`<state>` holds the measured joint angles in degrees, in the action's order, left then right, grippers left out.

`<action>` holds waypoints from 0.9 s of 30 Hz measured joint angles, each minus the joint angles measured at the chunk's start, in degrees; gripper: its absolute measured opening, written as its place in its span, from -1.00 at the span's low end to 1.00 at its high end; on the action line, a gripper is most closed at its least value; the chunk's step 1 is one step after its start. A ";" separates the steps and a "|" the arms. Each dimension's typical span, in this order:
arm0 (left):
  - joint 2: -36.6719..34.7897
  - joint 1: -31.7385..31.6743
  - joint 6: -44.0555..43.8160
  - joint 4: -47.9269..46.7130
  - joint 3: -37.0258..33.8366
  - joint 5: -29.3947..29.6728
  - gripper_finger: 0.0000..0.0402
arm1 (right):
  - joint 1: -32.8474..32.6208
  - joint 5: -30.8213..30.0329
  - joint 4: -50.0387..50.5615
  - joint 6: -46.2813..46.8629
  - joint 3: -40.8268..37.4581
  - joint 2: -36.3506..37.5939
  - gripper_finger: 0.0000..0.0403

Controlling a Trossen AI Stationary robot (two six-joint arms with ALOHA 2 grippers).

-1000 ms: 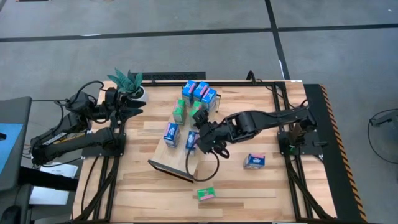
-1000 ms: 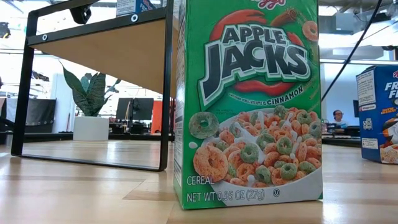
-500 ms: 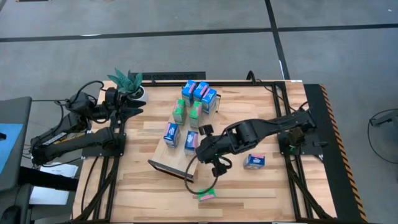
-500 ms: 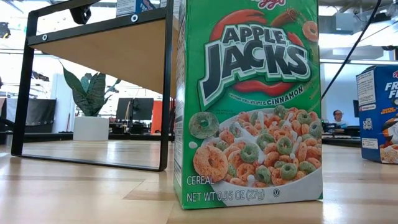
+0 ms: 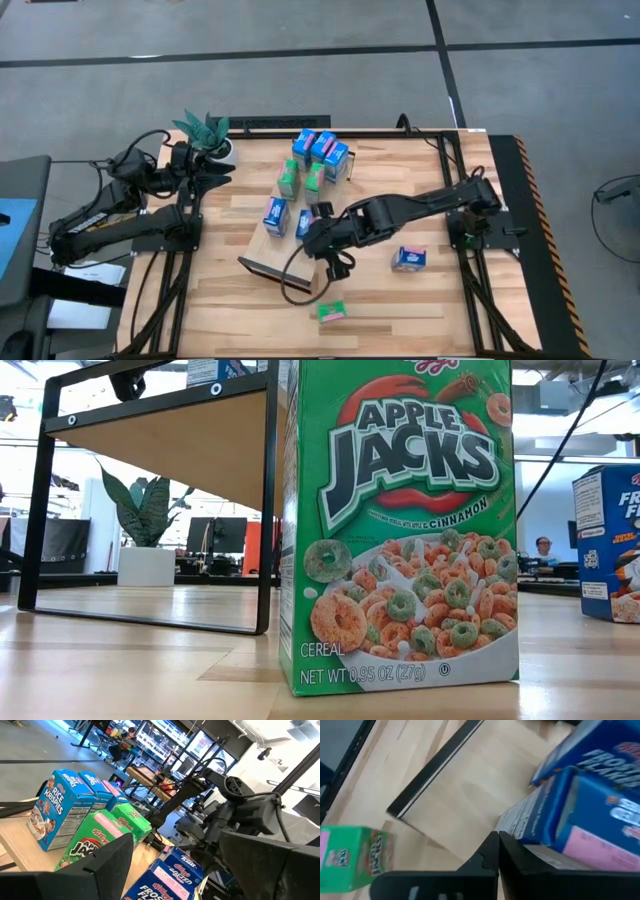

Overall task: Stack cereal on shelf
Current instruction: Put the top dark blue cereal box on the shelf aligned with the other dark blue cereal box

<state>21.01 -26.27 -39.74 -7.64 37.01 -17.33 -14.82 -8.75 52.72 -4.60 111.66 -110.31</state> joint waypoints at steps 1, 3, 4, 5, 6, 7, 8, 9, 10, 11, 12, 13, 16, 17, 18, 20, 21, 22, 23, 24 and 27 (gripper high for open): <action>0.00 0.01 0.04 0.00 0.00 -0.01 0.43 | 0.07 -0.05 -0.45 -0.24 0.06 -0.01 -0.88; 0.00 -0.01 0.22 0.00 0.00 -0.01 0.43 | 0.68 -0.16 -1.69 -0.90 0.23 -0.70 -0.88; 0.00 0.00 0.30 0.00 0.00 -0.01 0.43 | 0.76 -0.11 -1.23 -1.25 0.14 -0.99 -0.88; -0.02 0.00 0.30 -0.01 0.00 -0.02 0.43 | 0.77 -0.07 -0.51 -1.32 -0.02 -1.21 -0.89; 0.00 0.00 0.30 -0.02 0.00 -0.03 0.43 | 0.84 0.05 -0.56 -1.62 -0.09 -1.41 -0.91; -0.01 0.01 0.30 -0.07 0.00 -0.03 0.43 | 1.14 0.07 -1.41 -1.82 0.07 -1.70 -0.92; 0.00 -0.01 0.30 -0.21 0.00 -0.01 0.43 | 1.25 0.07 -1.84 -2.23 0.17 -1.82 -0.92; 0.00 0.01 0.30 -0.33 0.00 -0.03 0.43 | 1.39 0.08 -1.47 -2.69 0.17 -1.92 -0.93; 0.00 0.01 0.30 -0.35 0.00 -0.03 0.43 | 1.47 0.11 -1.23 -3.05 0.13 -2.03 -0.93; 0.00 -0.01 0.30 -0.36 0.00 -0.03 0.43 | 1.47 0.11 -1.49 -3.41 0.11 -2.08 -0.93; 0.00 -0.01 0.30 -0.41 0.00 -0.03 0.43 | 1.56 0.13 -1.69 -3.82 0.11 -2.09 -0.92; -0.01 0.00 0.30 -0.42 0.00 -0.03 0.43 | 1.77 0.13 -1.81 -4.27 0.11 -2.08 -0.91; 0.00 -0.01 0.31 -0.52 0.00 -0.03 0.43 | 2.13 0.11 -2.18 -4.88 0.11 -2.07 -0.88; -0.02 0.01 0.46 -0.52 0.00 -0.03 0.43 | 2.28 0.11 -2.16 -5.01 0.11 -2.07 -0.87; -0.01 0.00 0.69 -0.52 0.00 -0.03 0.43 | 2.34 0.11 -2.18 -5.10 0.11 -2.07 -0.87; 0.00 0.01 0.98 -0.52 0.00 -0.02 0.43 | 2.58 0.11 -2.16 -5.07 0.19 -2.03 -0.87; 0.00 0.00 0.99 -0.54 0.00 0.03 0.43 | 2.59 0.09 -1.93 -5.11 0.55 -1.97 -0.88; 0.00 0.00 1.10 -0.58 0.00 0.08 0.43 | 2.59 0.11 -1.90 -5.33 1.13 -1.83 -0.88; 0.00 0.01 1.33 -0.61 0.00 0.19 0.43 | 2.59 0.09 -2.02 -5.63 1.92 -1.63 -0.89; 0.00 -0.01 1.57 -0.59 0.00 0.37 0.43 | 2.55 0.09 -1.75 -5.83 2.84 -1.38 -0.89; 0.00 0.00 1.61 -0.61 0.00 0.68 0.43 | 2.43 0.07 3.82 -5.49 6.45 -1.30 -0.89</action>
<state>21.02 -26.27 -38.13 -8.25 37.01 -16.66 -12.38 -8.69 56.54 -10.09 118.11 -111.61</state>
